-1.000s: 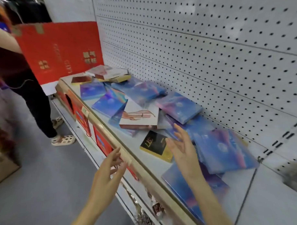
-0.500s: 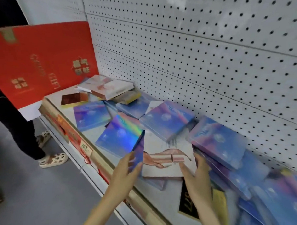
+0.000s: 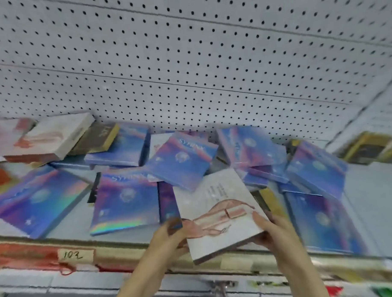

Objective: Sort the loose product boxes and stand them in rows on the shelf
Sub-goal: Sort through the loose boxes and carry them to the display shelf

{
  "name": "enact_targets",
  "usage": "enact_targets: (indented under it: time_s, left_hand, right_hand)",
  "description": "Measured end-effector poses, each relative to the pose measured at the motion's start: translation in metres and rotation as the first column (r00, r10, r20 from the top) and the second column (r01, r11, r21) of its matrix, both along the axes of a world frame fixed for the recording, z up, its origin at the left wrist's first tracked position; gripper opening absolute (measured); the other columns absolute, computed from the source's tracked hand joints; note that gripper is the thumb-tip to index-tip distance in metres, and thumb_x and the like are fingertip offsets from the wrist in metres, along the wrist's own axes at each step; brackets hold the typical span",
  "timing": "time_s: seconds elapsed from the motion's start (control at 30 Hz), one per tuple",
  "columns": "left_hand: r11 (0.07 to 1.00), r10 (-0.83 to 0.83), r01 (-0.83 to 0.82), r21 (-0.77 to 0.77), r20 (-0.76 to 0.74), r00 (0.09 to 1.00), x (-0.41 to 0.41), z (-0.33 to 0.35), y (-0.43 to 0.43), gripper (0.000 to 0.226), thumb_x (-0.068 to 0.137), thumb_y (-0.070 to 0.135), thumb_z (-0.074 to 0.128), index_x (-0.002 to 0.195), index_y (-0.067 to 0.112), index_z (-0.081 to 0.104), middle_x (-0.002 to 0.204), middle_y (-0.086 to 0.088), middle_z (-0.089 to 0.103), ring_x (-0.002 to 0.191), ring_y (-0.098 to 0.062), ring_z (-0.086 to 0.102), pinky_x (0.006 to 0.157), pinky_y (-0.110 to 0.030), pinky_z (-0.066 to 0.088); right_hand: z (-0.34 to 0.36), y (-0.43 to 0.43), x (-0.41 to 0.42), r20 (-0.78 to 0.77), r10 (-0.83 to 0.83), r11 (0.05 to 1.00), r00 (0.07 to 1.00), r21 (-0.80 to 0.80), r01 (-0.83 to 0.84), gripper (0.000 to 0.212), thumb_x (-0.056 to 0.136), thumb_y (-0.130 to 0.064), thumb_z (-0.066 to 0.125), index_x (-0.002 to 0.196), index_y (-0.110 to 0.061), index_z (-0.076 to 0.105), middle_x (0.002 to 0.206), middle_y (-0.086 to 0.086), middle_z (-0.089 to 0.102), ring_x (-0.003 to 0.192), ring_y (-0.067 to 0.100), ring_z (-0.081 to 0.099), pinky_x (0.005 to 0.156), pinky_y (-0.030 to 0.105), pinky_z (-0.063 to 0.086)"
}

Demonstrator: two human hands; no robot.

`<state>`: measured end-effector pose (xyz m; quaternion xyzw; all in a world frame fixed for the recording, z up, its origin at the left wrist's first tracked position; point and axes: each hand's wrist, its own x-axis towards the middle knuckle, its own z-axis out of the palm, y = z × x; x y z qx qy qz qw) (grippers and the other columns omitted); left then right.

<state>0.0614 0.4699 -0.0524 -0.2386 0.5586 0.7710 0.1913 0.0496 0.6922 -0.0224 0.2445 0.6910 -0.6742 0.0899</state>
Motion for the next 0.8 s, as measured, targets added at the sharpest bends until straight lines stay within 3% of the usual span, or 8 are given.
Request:
enact_targets:
  time_s: [0.07, 0.2, 0.3, 0.4, 0.47, 0.53, 0.63, 0.8]
  left_hand:
    - [0.997, -0.075, 0.075, 0.02, -0.019, 0.997, 0.007, -0.002, -0.007, 0.041, 0.065, 0.019, 0.083, 0.099, 0.008, 0.063, 0.082, -0.004, 0.075, 0.076, -0.021, 0.071, 0.063, -0.03, 0.053]
    - [0.974, -0.223, 0.223, 0.05, -0.001, 0.975, 0.02, 0.0, -0.009, 0.031, 0.083, 0.016, 0.069, 0.11, 0.008, 0.056, 0.091, -0.006, 0.075, 0.085, -0.026, 0.072, 0.076, -0.039, 0.057]
    - [0.909, -0.399, 0.403, 0.105, -0.06, 0.915, 0.03, 0.012, -0.006, 0.041, 0.077, 0.02, 0.076, 0.113, 0.012, 0.059, 0.101, -0.011, 0.073, 0.086, -0.032, 0.072, 0.079, -0.044, 0.057]
    - [0.863, -0.469, 0.487, 0.136, -0.143, 0.871, 0.033, 0.024, -0.009, 0.048, 0.073, 0.023, 0.079, 0.115, 0.013, 0.058, 0.102, -0.011, 0.073, 0.088, -0.033, 0.071, 0.079, -0.046, 0.057]
    - [0.923, -0.36, 0.377, 0.074, -0.179, 0.916, 0.022, 0.028, -0.021, 0.044, 0.072, 0.02, 0.08, 0.111, 0.013, 0.06, 0.101, -0.009, 0.073, 0.089, -0.028, 0.071, 0.081, -0.045, 0.057]
    - [0.966, -0.26, 0.255, -0.05, -0.234, 0.937, 0.007, 0.031, -0.041, 0.035, 0.073, 0.016, 0.08, 0.102, 0.014, 0.061, 0.094, -0.006, 0.072, 0.081, -0.018, 0.071, 0.071, -0.035, 0.058]
    - [0.92, -0.378, 0.32, -0.226, -0.296, 0.877, 0.0, 0.037, -0.076, 0.031, 0.074, 0.033, 0.075, 0.101, 0.023, 0.064, 0.095, 0.001, 0.072, 0.083, -0.015, 0.07, 0.064, -0.023, 0.053]
    - [0.962, -0.265, 0.248, -0.113, -0.183, 0.947, 0.013, 0.032, -0.134, 0.044, 0.063, 0.026, 0.084, 0.103, 0.027, 0.065, 0.098, 0.0, 0.074, 0.09, -0.022, 0.071, 0.081, -0.04, 0.055]
  right_hand:
    - [0.008, -0.005, 0.026, -0.026, -0.054, 0.999, 0.998, 0.002, 0.055, 0.012, 0.091, -0.007, 0.058, 0.094, -0.003, 0.069, 0.072, 0.002, 0.073, 0.066, 0.014, 0.07, 0.054, 0.028, 0.055]
    - [0.016, -0.011, 0.071, -0.082, -0.144, 0.989, 0.986, 0.011, 0.146, 0.017, 0.086, -0.013, 0.064, 0.103, -0.012, 0.07, 0.089, 0.004, 0.076, 0.078, 0.015, 0.07, 0.061, 0.028, 0.055]
    - [0.024, -0.01, 0.094, -0.117, -0.297, 0.955, 0.948, -0.06, 0.291, 0.045, 0.065, -0.029, 0.081, 0.105, -0.012, 0.07, 0.089, 0.003, 0.076, 0.077, 0.014, 0.071, 0.059, 0.025, 0.054]
    - [0.032, -0.013, 0.105, -0.134, -0.474, 0.878, 0.87, -0.15, 0.455, 0.03, 0.082, -0.03, 0.067, 0.105, -0.01, 0.065, 0.078, 0.0, 0.074, 0.079, 0.021, 0.066, 0.065, 0.033, 0.05]
    - [0.034, -0.019, 0.103, -0.125, -0.53, 0.845, 0.839, -0.155, 0.511, 0.02, 0.092, -0.025, 0.058, 0.105, -0.01, 0.062, 0.075, 0.003, 0.071, 0.078, 0.021, 0.063, 0.067, 0.035, 0.047]
    - [0.035, -0.032, 0.095, -0.121, -0.515, 0.856, 0.848, -0.122, 0.502, 0.018, 0.094, -0.026, 0.056, 0.103, -0.011, 0.061, 0.081, 0.007, 0.066, 0.077, 0.021, 0.062, 0.067, 0.034, 0.047]
    - [0.03, -0.06, 0.07, -0.102, -0.443, 0.895, 0.891, -0.116, 0.431, 0.02, 0.091, -0.028, 0.061, 0.103, -0.013, 0.064, 0.089, 0.011, 0.069, 0.079, 0.024, 0.064, 0.065, 0.034, 0.048]
    - [0.02, -0.111, 0.014, -0.107, -0.199, 0.974, 0.974, -0.136, 0.184, 0.027, 0.087, -0.028, 0.067, 0.107, -0.011, 0.065, 0.092, 0.012, 0.072, 0.078, 0.023, 0.068, 0.061, 0.032, 0.052]
